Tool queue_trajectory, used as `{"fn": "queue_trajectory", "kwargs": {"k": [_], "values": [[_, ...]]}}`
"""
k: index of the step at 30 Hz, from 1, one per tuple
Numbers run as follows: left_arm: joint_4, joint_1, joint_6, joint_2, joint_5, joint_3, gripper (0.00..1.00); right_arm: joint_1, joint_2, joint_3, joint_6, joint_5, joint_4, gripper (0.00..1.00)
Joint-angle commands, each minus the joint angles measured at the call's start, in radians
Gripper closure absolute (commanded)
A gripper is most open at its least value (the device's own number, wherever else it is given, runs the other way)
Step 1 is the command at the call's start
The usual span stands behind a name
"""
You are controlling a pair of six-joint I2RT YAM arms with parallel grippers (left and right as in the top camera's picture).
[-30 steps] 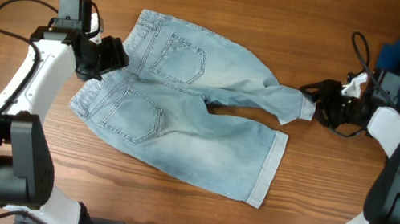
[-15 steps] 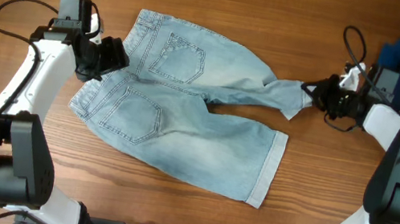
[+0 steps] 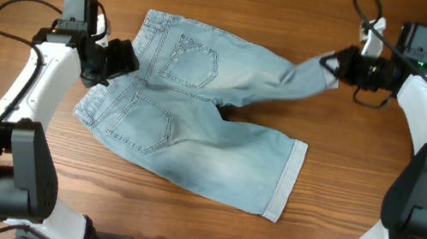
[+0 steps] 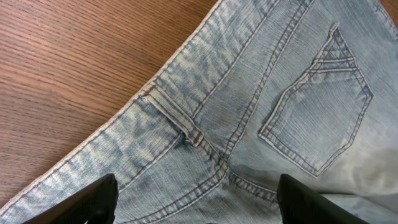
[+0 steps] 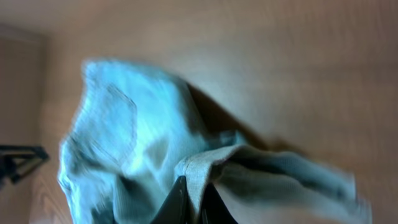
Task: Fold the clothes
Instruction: 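Pull the right leg hem up and right to straighten the jeans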
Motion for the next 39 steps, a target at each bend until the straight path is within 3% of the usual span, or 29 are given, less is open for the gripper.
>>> {"fn": "queue_trajectory", "kwargs": {"k": [1,6,8,9,11,12,13,16,22,24,28,31,34,36,39], "values": [[0.002,-0.005,0.006,0.011,-0.04,-0.006,0.15,0.003,-0.014,-0.001,-0.072,0.147,-0.146,0.96],[0.005,-0.005,0.006,0.011,-0.05,-0.006,0.14,0.003,-0.013,-0.03,-0.064,0.246,-0.36,0.96],[0.005,-0.005,0.006,0.011,-0.05,-0.006,0.14,0.007,-0.013,-0.067,-0.064,0.246,-0.399,0.88],[0.005,-0.005,0.006,0.011,-0.05,-0.006,0.14,0.009,-0.013,-0.09,-0.064,0.246,-0.402,0.76],[0.005,-0.005,0.006,0.011,-0.05,-0.006,0.14,0.011,-0.013,-0.14,-0.064,0.253,-0.375,0.37],[0.005,-0.005,0.006,0.011,-0.05,-0.006,0.14,0.011,-0.013,-0.167,-0.058,0.275,-0.353,0.3],[0.005,-0.005,0.005,0.011,-0.05,-0.006,0.15,0.011,-0.013,-0.189,-0.034,0.32,-0.33,0.28],[0.005,-0.005,0.006,0.011,-0.05,-0.006,0.14,0.006,-0.014,-0.191,0.036,0.428,-0.313,0.33],[0.011,-0.005,0.005,0.011,-0.05,-0.006,0.14,0.005,-0.092,0.023,0.034,0.424,-0.367,0.41],[0.011,-0.005,0.005,0.011,-0.05,-0.006,0.14,0.005,-0.114,0.09,0.034,0.425,-0.369,0.5],[0.012,-0.005,0.005,0.011,-0.05,-0.006,0.13,0.016,-0.114,0.122,0.034,0.426,-0.331,0.76],[0.019,-0.005,0.005,0.011,-0.05,-0.006,0.08,0.037,-0.093,0.084,0.04,0.43,-0.274,0.86],[0.031,-0.006,0.005,0.011,-0.05,-0.006,0.07,0.066,-0.05,0.032,0.041,0.476,-0.187,0.89],[0.038,-0.006,0.006,0.011,-0.05,-0.006,0.09,0.083,-0.016,-0.005,0.042,0.499,-0.128,0.9],[0.048,-0.006,0.006,0.011,-0.049,-0.006,0.23,0.099,0.036,-0.031,0.068,0.514,-0.102,0.92]]}}
